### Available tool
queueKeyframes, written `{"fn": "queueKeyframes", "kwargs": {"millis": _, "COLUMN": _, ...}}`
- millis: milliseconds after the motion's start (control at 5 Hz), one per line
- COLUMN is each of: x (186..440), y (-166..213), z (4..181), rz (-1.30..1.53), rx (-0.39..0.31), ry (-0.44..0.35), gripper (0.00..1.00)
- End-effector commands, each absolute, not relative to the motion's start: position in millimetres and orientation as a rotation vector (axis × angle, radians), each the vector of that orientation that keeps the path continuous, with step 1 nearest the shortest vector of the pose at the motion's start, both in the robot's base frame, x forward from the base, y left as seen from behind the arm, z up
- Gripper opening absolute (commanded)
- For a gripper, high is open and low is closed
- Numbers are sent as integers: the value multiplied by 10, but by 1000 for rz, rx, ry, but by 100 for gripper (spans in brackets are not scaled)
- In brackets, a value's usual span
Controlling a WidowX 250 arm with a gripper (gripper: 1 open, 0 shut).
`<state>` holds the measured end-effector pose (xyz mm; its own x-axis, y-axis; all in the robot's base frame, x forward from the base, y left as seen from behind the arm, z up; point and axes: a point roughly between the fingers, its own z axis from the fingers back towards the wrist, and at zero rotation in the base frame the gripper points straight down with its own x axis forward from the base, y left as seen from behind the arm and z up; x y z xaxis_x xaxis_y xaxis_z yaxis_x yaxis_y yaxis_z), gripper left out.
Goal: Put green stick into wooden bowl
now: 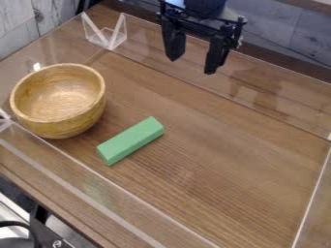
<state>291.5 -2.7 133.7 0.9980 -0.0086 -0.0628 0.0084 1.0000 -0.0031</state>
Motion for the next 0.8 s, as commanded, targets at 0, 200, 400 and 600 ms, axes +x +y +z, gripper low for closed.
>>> {"fn": "queueKeyframes", "kwargs": {"millis": 0, "x": 2856, "y": 2, "z": 1257, "rz": -36, "rx": -2, "ry": 85, "gripper": 100}}
{"fn": "queueKeyframes", "kwargs": {"millis": 200, "x": 2698, "y": 115, "z": 1173, "rz": -171, "rx": 6, "ry": 97, "gripper": 100}}
{"fn": "queueKeyframes", "kwargs": {"millis": 400, "x": 2480, "y": 266, "z": 1076, "rz": -314, "rx": 23, "ry": 103, "gripper": 100}}
{"fn": "queueKeyframes", "kwargs": {"millis": 600, "x": 2311, "y": 432, "z": 972, "rz": -414, "rx": 44, "ry": 105, "gripper": 100}}
